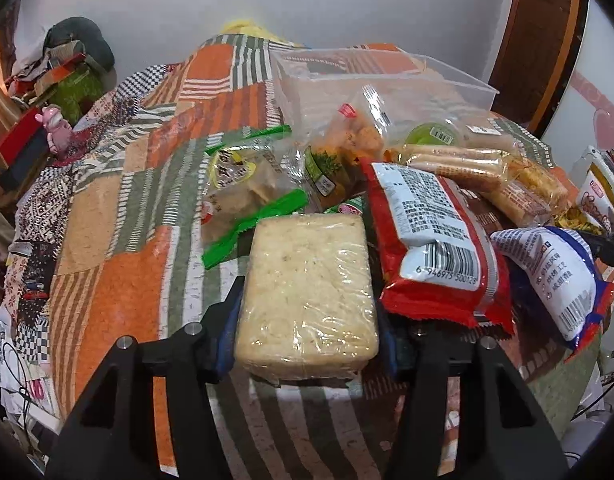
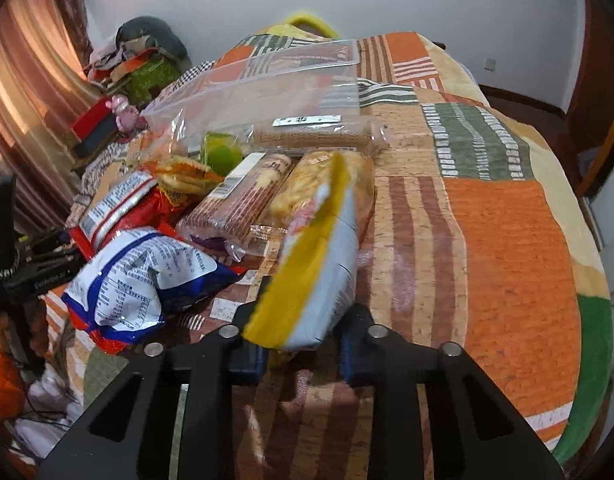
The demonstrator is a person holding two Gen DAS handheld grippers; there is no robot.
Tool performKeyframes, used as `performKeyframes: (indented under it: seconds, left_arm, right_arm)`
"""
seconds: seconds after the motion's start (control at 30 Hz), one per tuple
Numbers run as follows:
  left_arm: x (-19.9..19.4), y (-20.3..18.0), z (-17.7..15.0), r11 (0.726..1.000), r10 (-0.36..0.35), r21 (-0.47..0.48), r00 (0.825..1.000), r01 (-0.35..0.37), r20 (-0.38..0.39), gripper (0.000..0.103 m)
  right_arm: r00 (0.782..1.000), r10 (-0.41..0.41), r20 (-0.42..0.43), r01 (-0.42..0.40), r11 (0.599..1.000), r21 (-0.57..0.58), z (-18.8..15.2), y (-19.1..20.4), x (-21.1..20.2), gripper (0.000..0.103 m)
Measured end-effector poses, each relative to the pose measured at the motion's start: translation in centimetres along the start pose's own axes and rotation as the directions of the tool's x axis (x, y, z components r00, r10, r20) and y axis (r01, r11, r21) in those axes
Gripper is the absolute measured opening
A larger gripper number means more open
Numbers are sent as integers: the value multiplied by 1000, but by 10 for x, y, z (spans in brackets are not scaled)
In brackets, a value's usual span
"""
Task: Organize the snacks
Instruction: 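Drop the cake block into the clear box with left tool while right tool drops chip bag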
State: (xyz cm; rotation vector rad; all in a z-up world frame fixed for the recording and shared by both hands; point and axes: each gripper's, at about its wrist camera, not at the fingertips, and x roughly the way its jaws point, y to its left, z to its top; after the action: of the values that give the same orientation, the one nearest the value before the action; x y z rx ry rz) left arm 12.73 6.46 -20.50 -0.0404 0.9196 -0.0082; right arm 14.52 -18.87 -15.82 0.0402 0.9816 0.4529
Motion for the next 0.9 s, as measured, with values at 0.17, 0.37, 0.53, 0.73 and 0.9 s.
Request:
performKeyframes:
  seconds: [0.17, 0.37, 0.53, 0.73, 0.9]
  left_arm:
    - [-16, 6, 2, 1000, 23, -10, 999, -23, 39, 55]
    - [-38, 12, 14, 999, 41, -19, 994, -40, 102, 55]
    - [-54, 9, 35, 999, 32, -13, 985, -30, 167, 55]
    - [-63, 1, 66, 1000, 14, 1, 972, -14, 235, 55]
    - [-61, -6, 93, 1000, 12, 2, 960, -13, 279, 55]
  right_arm:
    - [999, -17, 33, 18, 1000, -8, 3, 3, -9, 20]
    - [995, -22, 99, 24, 999, -25, 16, 8, -25, 19]
    - [987, -18, 157, 24, 999, -39, 36, 10, -34, 19]
    - [975, -10, 224, 25, 998, -65, 63, 16, -41, 19]
    - [963, -2, 269, 23, 997, -76, 85, 22, -39, 19]
